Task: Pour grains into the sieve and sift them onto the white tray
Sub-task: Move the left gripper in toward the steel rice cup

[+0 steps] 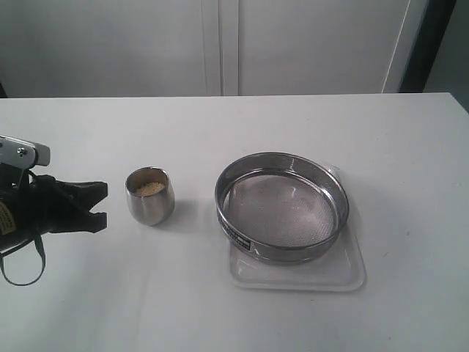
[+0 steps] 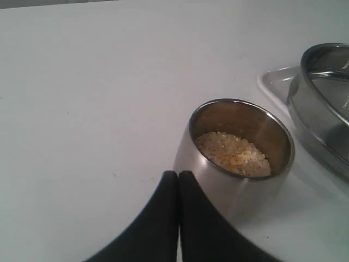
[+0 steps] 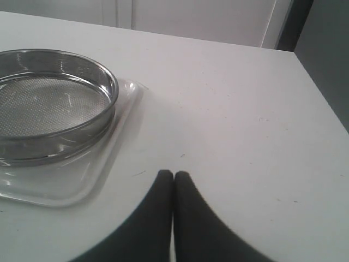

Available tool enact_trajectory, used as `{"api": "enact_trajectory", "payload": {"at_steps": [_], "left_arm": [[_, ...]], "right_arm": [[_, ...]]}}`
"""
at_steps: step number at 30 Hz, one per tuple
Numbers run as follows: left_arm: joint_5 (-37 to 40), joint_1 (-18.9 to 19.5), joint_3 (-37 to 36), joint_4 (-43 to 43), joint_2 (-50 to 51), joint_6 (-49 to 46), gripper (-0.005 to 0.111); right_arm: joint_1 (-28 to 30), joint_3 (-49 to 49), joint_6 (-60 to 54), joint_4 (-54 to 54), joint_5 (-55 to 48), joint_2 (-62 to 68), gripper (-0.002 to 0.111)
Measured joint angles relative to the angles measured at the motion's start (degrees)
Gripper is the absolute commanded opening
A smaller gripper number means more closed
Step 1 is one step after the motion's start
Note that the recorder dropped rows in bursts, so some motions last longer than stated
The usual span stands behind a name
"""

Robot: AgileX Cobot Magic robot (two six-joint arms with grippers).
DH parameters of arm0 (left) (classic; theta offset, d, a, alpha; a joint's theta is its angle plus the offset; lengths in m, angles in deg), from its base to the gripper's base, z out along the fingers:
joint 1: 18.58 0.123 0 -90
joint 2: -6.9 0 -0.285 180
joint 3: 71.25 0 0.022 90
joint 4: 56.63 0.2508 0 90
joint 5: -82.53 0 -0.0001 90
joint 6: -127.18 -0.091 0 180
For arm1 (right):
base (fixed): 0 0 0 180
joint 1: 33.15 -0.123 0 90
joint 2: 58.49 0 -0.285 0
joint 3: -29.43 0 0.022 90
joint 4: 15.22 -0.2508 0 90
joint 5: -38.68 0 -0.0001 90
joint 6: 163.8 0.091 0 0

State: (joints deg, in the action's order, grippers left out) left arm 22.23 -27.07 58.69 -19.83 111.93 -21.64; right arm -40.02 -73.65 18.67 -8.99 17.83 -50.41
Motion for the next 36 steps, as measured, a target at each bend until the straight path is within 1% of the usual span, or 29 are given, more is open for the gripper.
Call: {"api": "enact_trajectory", "payload": {"at_steps": [11,14,18,21,27,36], "left_arm": [[-1.9,0.0,0.0,0.3,0.8,-0.1,0.0],[-2.8,0.0,0.0,0.5,0.9,-3.5,0.0],[-7.0,0.0,0.0,2.8,1.8,-9.2,0.0],[-8.6,0.0,0.0,4.4,2.4,-11.6,0.0],[-9.1,0.0,0.0,6.3,4.7,-12.8,0.0],[-9.2,0.0,0.0,6.3,8.0,-13.5,0.0]], "right_arm": [[0.0,0.0,0.0,0.0,0.0,0.0,0.0],[0.0,0.0,0.0,0.0,0.0,0.0,0.0],[0.0,0.0,0.0,0.0,0.0,0.0,0.0],[0.0,0.0,0.1,0.0,0.0,0.0,0.0],[0.0,0.0,0.1,0.0,0.0,0.0,0.0],[0.0,0.0,0.1,0.0,0.0,0.0,0.0]]}}
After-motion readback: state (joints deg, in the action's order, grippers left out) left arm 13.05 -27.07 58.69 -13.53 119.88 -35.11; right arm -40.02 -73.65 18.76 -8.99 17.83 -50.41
